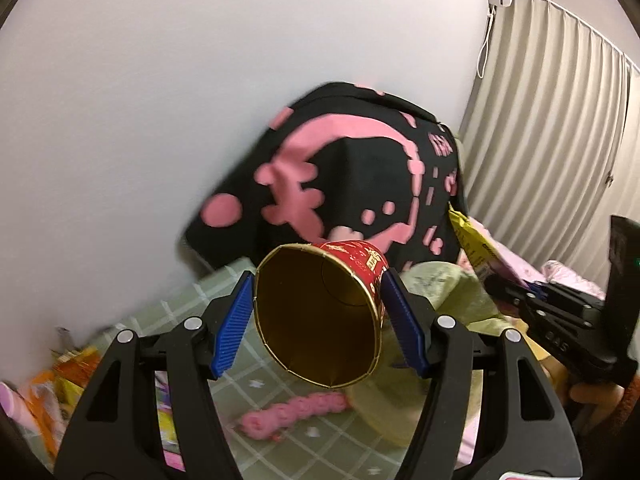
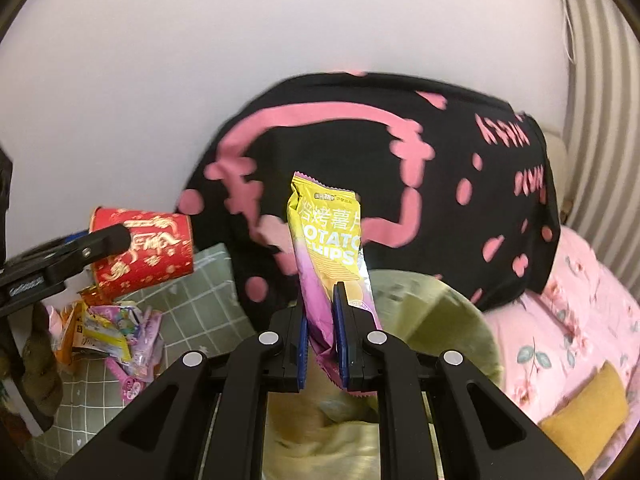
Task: Collect trash
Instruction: 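Carry the red cup with the left tool into the trash bag and release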
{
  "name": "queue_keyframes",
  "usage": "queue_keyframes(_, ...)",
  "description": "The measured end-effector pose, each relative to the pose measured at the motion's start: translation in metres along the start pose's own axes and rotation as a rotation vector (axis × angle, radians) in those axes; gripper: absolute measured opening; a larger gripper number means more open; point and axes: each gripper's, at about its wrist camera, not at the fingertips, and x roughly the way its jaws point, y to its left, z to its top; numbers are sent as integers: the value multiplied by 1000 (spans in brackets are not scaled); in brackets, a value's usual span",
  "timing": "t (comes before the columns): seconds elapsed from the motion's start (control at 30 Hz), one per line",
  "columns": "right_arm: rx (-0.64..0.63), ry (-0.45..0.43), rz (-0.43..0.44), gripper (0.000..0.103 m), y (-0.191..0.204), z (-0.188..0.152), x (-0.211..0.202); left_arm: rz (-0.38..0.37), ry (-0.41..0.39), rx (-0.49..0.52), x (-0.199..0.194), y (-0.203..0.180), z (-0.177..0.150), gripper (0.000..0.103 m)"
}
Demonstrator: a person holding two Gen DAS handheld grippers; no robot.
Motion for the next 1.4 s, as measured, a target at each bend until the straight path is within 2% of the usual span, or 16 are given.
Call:
queue_keyframes(0.13, -31, -8, -51, 12, -25, -3, -2, -25, 6, 37, 13, -23, 3, 61)
queue_keyframes(0.43, 64, -24, -118, 12, -85, -7, -8, -109, 64, 102, 58, -73, 13, 61)
queue_keyframes(0.57, 99, -45, -165, 12, -108, -10, -22, -165, 129, 107, 85, -94, 9, 62)
queue_keyframes(0.73, 134, -54, -209, 12, -130, -15, -34, -199, 223, 141, 119, -118, -3, 65)
queue_keyframes(0.8, 146, -54, -216, 12, -136, -17, -36, -239, 279, 128, 132, -122, -10, 66)
queue_keyframes(0.87, 147, -54, -219, 12, -138, -18, -38, -264, 303, 109, 137, -122, -14, 68)
queue_keyframes(0.97, 148, -52, -214, 12, -139, -19, -38, -246, 282, 102, 132, -119, -17, 76)
queue_keyframes(1.07, 148, -44, -197, 12, -135, -20, -34, -254, 264, 77, 127, -112, -15, 79)
queue_keyframes(1.2, 142, -41, -144, 12, -121, -19, -27, -207, 210, 44, 110, -95, -9, 79)
queue_keyframes(1.4, 125, -24, -21, 12, -89, -19, -10, -137, 155, 14, 84, -70, -9, 79)
